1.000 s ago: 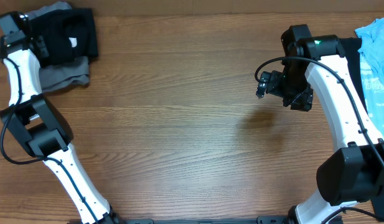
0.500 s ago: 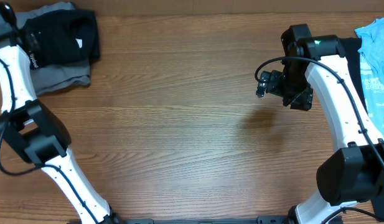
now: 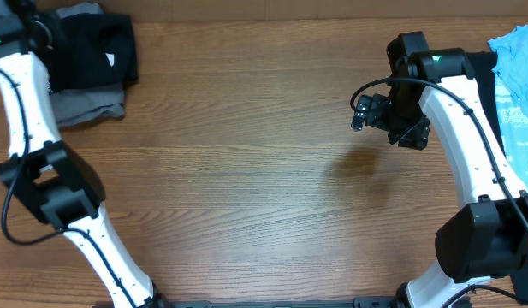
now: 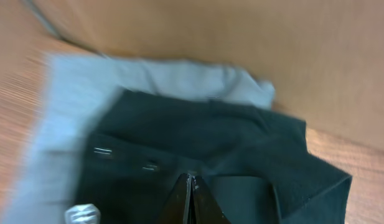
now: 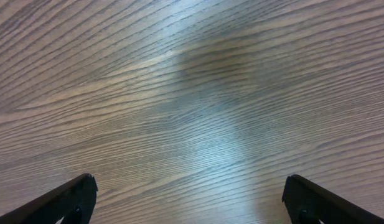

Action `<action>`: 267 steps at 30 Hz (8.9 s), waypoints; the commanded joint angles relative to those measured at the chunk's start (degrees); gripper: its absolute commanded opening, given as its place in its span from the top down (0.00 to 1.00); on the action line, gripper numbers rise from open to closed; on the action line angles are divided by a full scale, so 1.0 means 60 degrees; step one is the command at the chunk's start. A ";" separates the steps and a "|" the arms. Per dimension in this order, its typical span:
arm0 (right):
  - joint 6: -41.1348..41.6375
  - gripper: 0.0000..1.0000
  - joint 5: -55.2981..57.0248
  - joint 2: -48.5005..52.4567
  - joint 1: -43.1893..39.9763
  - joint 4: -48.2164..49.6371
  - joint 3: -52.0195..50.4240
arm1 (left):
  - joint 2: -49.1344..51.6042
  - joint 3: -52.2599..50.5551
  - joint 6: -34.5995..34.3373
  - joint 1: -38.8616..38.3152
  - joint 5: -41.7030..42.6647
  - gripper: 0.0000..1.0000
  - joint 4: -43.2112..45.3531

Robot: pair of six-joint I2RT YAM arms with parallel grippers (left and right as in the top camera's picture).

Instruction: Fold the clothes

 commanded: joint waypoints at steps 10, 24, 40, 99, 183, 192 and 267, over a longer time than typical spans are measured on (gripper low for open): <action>0.0076 0.00 0.0011 0.0018 -0.0018 0.0055 -0.0044 | 0.2783 0.0051 -0.0233 -0.1071 0.1311 0.78 0.0095; -0.0033 0.00 0.0055 0.0022 -0.0018 0.0124 -0.0044 | -0.0058 0.0084 -0.0233 -0.0761 0.1228 0.50 0.0004; -0.0058 0.00 0.0113 0.0022 -0.0018 0.0036 -0.0044 | 0.0514 0.0069 0.0459 -0.0080 -0.0080 0.75 0.0087; 0.1096 0.00 0.0350 -1.0233 0.0007 0.2488 -0.5406 | -0.8812 -0.0109 0.1818 0.0157 0.4135 0.00 -0.8568; -0.0284 0.00 0.0510 -1.6243 -0.0495 1.4087 -1.5686 | -1.9748 -1.5431 -0.0310 0.0157 0.1763 0.00 -0.4473; -0.1031 0.00 0.0233 -1.7263 -0.1224 1.4364 -1.6094 | -1.9748 -1.5431 -0.0310 0.0157 0.1763 0.00 -0.4473; -0.1067 0.00 0.0248 -1.7340 -0.1341 1.3081 -1.6094 | -2.2458 -2.1784 -0.1147 -0.3402 0.1002 0.00 0.6335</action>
